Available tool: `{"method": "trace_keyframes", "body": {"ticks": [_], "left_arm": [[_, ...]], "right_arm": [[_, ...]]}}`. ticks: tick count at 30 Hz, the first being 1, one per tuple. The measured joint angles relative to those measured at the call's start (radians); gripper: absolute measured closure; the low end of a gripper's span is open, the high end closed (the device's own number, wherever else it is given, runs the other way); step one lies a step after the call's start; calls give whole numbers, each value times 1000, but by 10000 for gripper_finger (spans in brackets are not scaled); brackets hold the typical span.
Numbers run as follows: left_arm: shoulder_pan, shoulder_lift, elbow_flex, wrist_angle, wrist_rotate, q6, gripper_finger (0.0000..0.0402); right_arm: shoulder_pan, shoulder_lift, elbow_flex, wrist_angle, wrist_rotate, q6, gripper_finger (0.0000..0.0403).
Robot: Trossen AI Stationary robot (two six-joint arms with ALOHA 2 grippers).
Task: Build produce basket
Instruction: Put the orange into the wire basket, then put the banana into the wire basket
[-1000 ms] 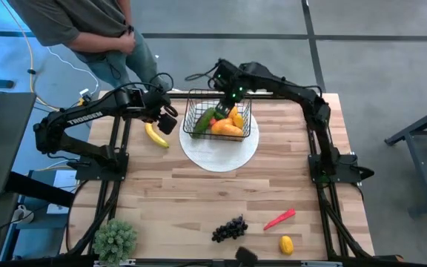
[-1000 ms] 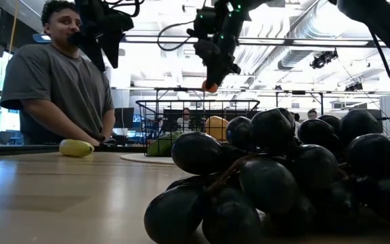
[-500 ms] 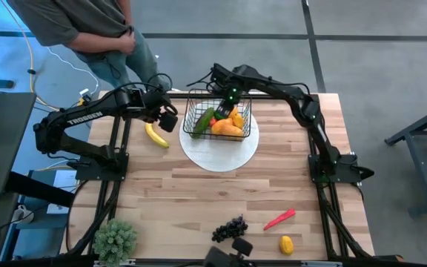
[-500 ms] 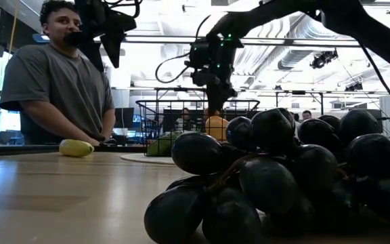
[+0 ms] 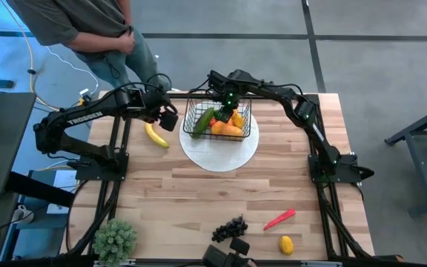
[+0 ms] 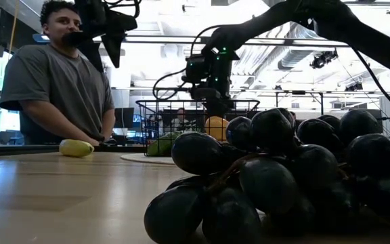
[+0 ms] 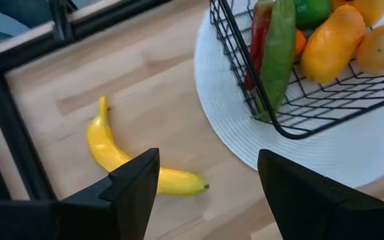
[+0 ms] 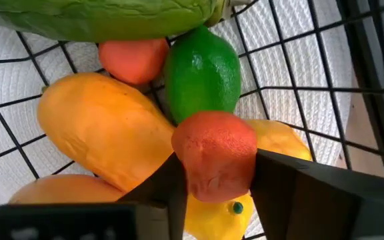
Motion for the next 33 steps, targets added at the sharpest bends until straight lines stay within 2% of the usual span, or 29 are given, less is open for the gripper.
{"method": "trace_keyframes", "body": {"ticks": [7,11,17,33], "left_arm": [[0,-1,-33,-27,82,-141,158],[0,-1,-55,-77,87,-197,158],[-3,-1,-99,-99,82,-268,158],[-3,0,-216,-101,128,-314,158]], "right_arm": [[1,0,0,5,5,-12,213],[1,-4,0,-11,6,16,183],[-1,-26,0,-22,7,28,177],[-6,-112,1,-29,7,163,176]]}}
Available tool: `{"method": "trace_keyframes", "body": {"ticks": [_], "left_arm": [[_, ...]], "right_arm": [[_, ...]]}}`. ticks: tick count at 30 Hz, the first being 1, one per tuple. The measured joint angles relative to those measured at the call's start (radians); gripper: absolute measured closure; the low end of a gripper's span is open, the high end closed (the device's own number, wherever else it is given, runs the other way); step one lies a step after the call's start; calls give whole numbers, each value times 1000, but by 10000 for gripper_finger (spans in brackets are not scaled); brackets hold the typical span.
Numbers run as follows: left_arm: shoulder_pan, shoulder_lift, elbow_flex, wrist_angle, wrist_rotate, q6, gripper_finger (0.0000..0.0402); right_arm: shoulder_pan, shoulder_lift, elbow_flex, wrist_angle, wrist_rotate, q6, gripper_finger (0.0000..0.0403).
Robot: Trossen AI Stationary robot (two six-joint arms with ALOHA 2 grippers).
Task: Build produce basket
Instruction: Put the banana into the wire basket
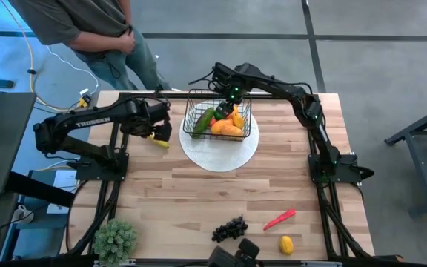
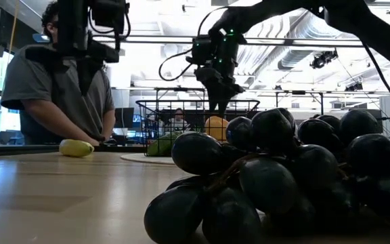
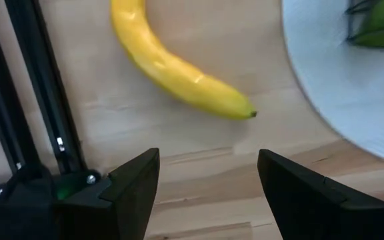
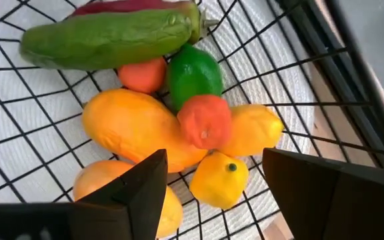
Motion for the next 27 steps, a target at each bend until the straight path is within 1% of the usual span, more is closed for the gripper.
{"method": "trace_keyframes", "body": {"ticks": [6,9,14,19,23,27], "left_arm": [[0,1,-75,1,24,-17,158],[0,1,-111,7,24,-69,158],[0,1,-146,17,10,-189,158],[0,1,-182,98,-12,-315,158],[0,1,-225,183,-58,-412,158],[0,1,-271,279,-81,-501,158]], "right_arm": [[-11,-21,1,-6,8,0,176],[-18,-31,1,-7,8,-1,176],[-28,-53,1,-7,8,-55,176],[-35,-75,1,-7,8,-105,176],[-35,-94,1,-5,9,-138,176],[-35,-96,1,-5,9,-161,176]]}}
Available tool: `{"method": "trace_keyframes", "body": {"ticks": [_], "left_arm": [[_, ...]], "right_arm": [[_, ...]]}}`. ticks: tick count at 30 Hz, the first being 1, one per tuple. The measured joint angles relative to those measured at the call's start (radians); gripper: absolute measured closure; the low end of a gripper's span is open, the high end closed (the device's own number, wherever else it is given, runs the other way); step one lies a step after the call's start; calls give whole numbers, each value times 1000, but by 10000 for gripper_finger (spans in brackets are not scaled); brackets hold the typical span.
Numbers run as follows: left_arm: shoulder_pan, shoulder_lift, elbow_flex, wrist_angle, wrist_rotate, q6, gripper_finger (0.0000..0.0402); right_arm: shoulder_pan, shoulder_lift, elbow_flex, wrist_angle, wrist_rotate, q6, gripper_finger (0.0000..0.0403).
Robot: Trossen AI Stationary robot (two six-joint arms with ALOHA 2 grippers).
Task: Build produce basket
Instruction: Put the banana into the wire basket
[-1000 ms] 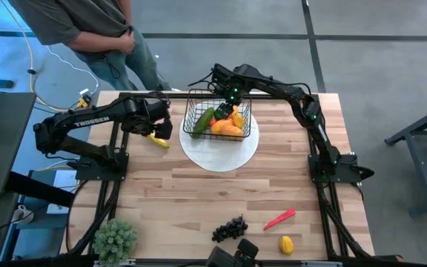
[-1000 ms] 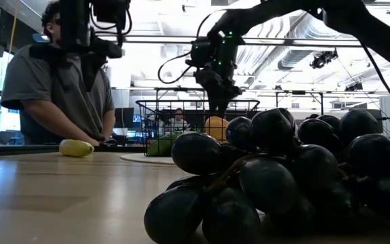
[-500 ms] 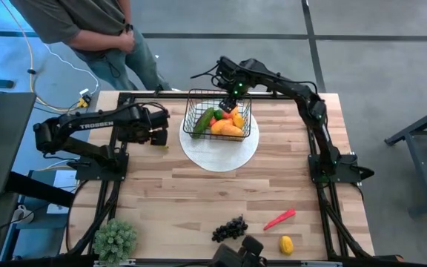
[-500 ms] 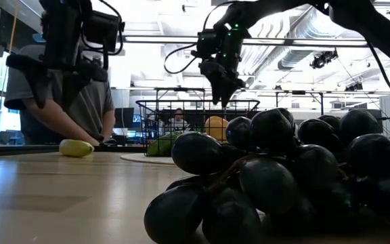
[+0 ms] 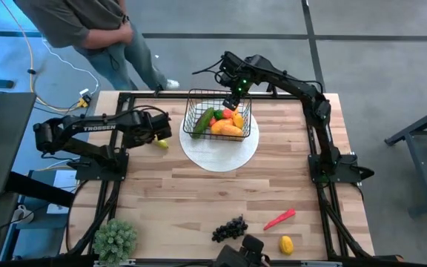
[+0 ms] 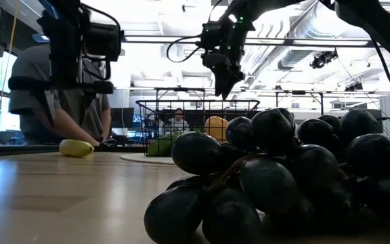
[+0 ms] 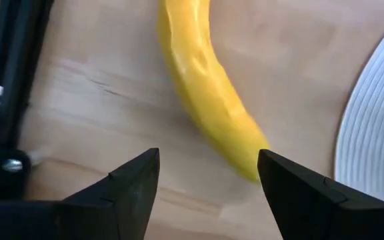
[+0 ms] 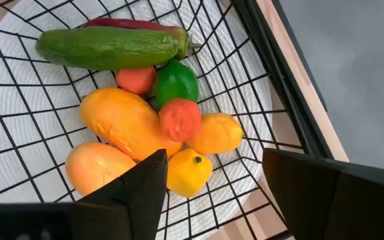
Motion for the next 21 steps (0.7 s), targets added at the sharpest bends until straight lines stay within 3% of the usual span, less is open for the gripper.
{"method": "trace_keyframes", "body": {"ticks": [11,21], "left_arm": [[0,12,-18,37,-125,-183,158],[3,157,-18,99,-185,-254,158]], "right_arm": [[1,0,0,6,0,-50,176],[1,0,0,6,0,-96,176]]}}
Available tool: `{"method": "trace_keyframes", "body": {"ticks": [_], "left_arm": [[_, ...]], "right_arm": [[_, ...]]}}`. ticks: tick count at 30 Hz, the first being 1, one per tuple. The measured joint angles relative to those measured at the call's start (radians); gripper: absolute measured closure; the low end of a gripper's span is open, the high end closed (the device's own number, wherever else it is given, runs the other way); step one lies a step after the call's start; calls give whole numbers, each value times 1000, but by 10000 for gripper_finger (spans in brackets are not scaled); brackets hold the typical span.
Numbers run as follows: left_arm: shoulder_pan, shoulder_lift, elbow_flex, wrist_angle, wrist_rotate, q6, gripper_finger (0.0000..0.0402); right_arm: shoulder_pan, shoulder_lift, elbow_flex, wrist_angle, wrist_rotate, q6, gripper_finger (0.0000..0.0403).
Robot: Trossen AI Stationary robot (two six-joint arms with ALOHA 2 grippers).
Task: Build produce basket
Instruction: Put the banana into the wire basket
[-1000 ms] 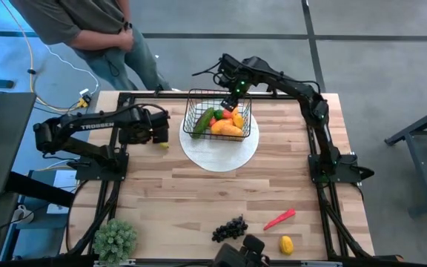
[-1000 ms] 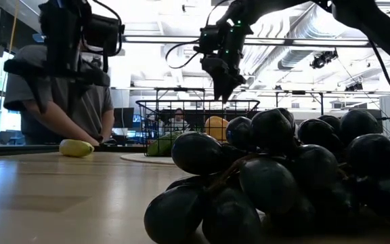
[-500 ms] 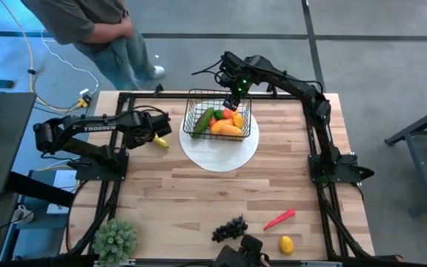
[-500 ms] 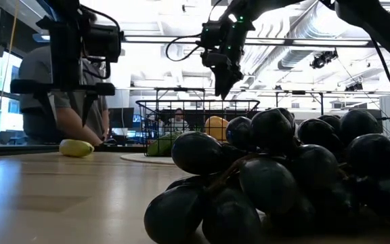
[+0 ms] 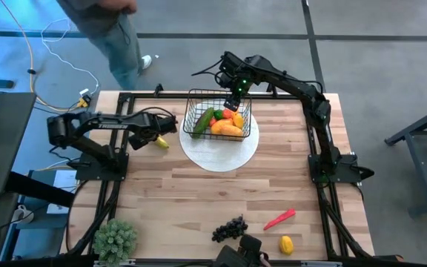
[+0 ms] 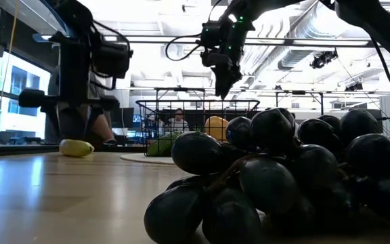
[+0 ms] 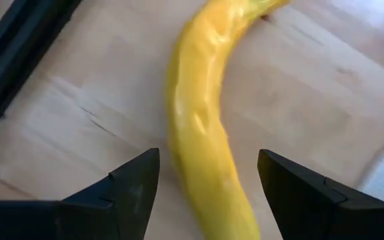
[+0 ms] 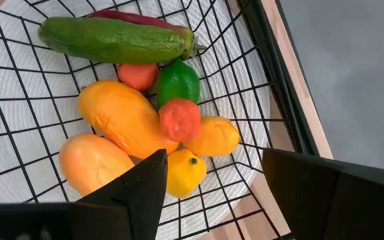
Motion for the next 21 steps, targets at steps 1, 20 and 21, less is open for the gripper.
{"method": "trace_keyframes", "body": {"ticks": [1,20,21], "left_arm": [[5,15,0,-2,1,-7,158],[70,185,0,7,42,111,199],[71,189,0,6,42,130,212]], "right_arm": [[0,0,0,0,0,-4,176],[0,0,0,-1,0,-6,176],[0,0,0,-3,0,0,176]]}}
